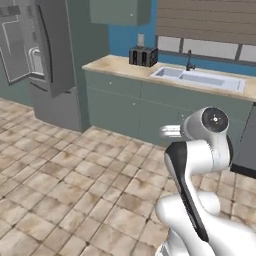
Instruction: Grab the lemon and lime from the fridge, place them in the blender, close the lid, and turn on the blender to create a marinade.
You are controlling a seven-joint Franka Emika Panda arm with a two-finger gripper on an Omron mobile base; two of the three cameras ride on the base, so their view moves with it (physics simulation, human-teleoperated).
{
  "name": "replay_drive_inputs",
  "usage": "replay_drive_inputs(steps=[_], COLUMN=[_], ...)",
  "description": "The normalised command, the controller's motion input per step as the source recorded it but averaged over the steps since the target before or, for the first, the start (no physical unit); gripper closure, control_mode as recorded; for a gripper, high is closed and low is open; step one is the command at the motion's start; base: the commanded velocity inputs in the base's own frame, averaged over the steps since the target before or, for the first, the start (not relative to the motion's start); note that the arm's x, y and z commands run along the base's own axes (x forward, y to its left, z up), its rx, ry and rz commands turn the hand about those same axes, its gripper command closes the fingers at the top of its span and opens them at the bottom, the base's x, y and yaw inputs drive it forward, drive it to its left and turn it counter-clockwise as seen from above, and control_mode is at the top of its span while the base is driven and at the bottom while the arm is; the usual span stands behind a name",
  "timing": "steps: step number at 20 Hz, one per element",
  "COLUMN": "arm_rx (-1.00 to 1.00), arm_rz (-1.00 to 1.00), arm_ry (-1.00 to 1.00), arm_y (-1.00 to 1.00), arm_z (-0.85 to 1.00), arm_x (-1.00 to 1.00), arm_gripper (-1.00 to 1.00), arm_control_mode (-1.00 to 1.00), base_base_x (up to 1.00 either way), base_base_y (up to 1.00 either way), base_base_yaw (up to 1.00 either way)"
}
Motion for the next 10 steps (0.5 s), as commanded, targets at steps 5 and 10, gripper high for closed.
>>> replay_drive_inputs(steps=[5,10], arm_rx=[0.0,0.0], arm_rz=[0.0,0.0], arm_ry=[0.0,0.0], arm_y=[0.0,0.0], arm_z=[0.0,0.0], arm_x=[0.0,0.0], arm_gripper=[-1.0,-1.0], arm_control_mode=[1.0,1.0], base_base_x=[1.0,1.0], base_base_y=[0.96,0.69], base_base_yaw=[-0.03,0.0])
